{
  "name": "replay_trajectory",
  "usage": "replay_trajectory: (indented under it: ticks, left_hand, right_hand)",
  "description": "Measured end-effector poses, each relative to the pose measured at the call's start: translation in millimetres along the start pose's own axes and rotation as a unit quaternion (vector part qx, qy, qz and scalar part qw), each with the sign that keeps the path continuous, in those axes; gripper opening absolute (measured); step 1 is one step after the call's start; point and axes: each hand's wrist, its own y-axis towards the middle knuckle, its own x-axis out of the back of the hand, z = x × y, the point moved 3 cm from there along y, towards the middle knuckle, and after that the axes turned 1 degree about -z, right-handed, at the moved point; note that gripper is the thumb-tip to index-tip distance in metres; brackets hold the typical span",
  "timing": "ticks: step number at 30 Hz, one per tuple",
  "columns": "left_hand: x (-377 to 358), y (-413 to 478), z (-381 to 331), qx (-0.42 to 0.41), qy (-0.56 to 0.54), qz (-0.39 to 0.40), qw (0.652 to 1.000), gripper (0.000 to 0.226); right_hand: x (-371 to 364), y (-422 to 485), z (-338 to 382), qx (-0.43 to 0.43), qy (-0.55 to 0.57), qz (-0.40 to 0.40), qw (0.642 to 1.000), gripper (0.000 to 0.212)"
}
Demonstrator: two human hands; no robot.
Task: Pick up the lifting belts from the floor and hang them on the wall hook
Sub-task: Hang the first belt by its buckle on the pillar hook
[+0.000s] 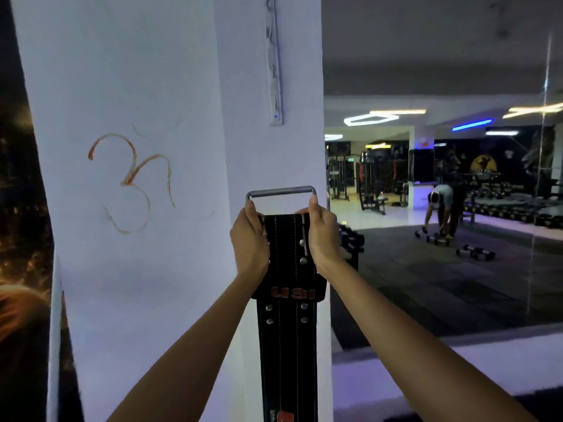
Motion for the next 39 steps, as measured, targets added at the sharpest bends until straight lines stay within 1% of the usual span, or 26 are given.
replay_trajectory:
  ticks: [1,3,7,9,11,12,15,17,18,20,22,24,26,27,28,29,30,31,33,34,35,37,38,39]
  left_hand:
    - [-7.4,22.1,-6.5,-0.019,-0.006,-0.005,1.0,0.049]
    - [-25.3,71.0,-20.0,-0.062,-0.004,-0.014,0.998,0.05]
    - [-64.3,168.9,-50.4,-0.138,0.028,-0.054,0.989,0.049]
    - [-83.6,211.3,-64.0,-0.166,0.04,-0.072,0.983,0.051]
    - [-104.2,252.2,-76.6,-0.174,0.056,-0.078,0.98,0.055]
    - [-113.0,271.5,-80.0,-0.168,0.065,-0.082,0.98,0.056]
    - [-141.9,321.9,-70.0,-0.1,0.103,-0.065,0.987,0.053]
    - [-148.4,326.9,-65.3,-0.087,0.147,-0.018,0.985,0.045]
    - [-144.8,323.7,-66.5,-0.094,0.16,-0.007,0.983,0.043]
    - [-138.3,321.0,-67.6,-0.118,0.168,-0.007,0.979,0.039]
    - [-135.7,321.6,-58.0,-0.143,0.136,-0.005,0.98,0.036]
    - [-134.5,317.9,-43.7,-0.155,0.039,0.029,0.987,0.037]
    - [-128.2,310.2,-31.6,-0.142,-0.053,0.086,0.985,0.029]
    - [-123.6,305.8,-28.0,-0.129,-0.103,0.127,0.978,0.023]
    - [-119.4,303.2,-25.1,-0.119,-0.148,0.17,0.967,0.02]
    - [-115.4,300.5,-24.1,-0.121,-0.174,0.199,0.957,0.02]
    - [-111.7,300.6,-23.2,-0.131,-0.181,0.205,0.953,0.02]
    - [-109.3,301.5,-24.5,-0.138,-0.179,0.194,0.955,0.02]
    - [-107.7,307.0,-31.0,-0.129,-0.163,0.138,0.968,0.022]
    - [-108.6,310.6,-34.7,-0.114,-0.156,0.11,0.975,0.023]
    - [-110.0,314.1,-38.3,-0.097,-0.148,0.087,0.98,0.023]
    - [-113.6,321.1,-44.3,-0.08,-0.121,0.059,0.988,0.021]
    - [-115.5,324.7,-45.8,-0.078,-0.105,0.049,0.99,0.021]
    - [-117.2,327.4,-47.0,-0.078,-0.093,0.043,0.992,0.021]
  right_hand:
    - [-6.3,19.3,11.7,0.043,-0.031,-0.017,0.998,0.054]
    - [-20.2,62.6,37.2,0.112,-0.083,-0.04,0.989,0.052]
    - [-43.4,159.7,79.0,0.186,-0.113,-0.082,0.973,0.041]
    - [-54.6,208.0,95.5,0.202,-0.108,-0.088,0.97,0.042]
    - [-67.0,256.2,110.9,0.211,-0.093,-0.09,0.969,0.046]
    - [-73.1,278.2,116.0,0.21,-0.092,-0.086,0.969,0.047]
    - [-96.2,344.6,107.6,0.174,-0.107,-0.066,0.977,0.051]
    - [-101.5,357.6,96.2,0.145,-0.127,-0.048,0.98,0.049]
    - [-100.5,356.1,94.5,0.148,-0.12,-0.041,0.981,0.047]
    - [-96.1,350.1,94.2,0.177,-0.105,-0.027,0.978,0.043]
    - [-92.2,341.1,89.3,0.224,-0.095,-0.002,0.97,0.044]
    - [-88.2,328.0,78.6,0.263,-0.037,0.06,0.962,0.036]
    - [-83.9,315.0,64.1,0.264,0.059,0.173,0.947,0.024]
    - [-80.5,311.3,57.2,0.253,0.095,0.23,0.935,0.024]
    - [-76.2,309.4,52.6,0.245,0.112,0.268,0.925,0.029]
    - [-72.0,309.6,50.0,0.245,0.114,0.282,0.921,0.034]
    - [-68.2,310.1,49.4,0.248,0.111,0.273,0.923,0.036]
    - [-65.6,311.8,51.0,0.25,0.106,0.246,0.93,0.033]
    - [-65.9,314.9,60.5,0.243,0.092,0.164,0.952,0.018]
    - [-68.2,317.4,66.0,0.233,0.08,0.118,0.962,0.015]
    - [-70.8,321.3,70.5,0.228,0.068,0.074,0.968,0.027]
    - [-77.4,325.9,81.5,0.201,0.057,0.019,0.978,0.054]
    - [-80.6,327.7,86.9,0.186,0.052,0.003,0.981,0.06]
    - [-83.1,329.2,91.4,0.174,0.037,-0.006,0.984,0.061]
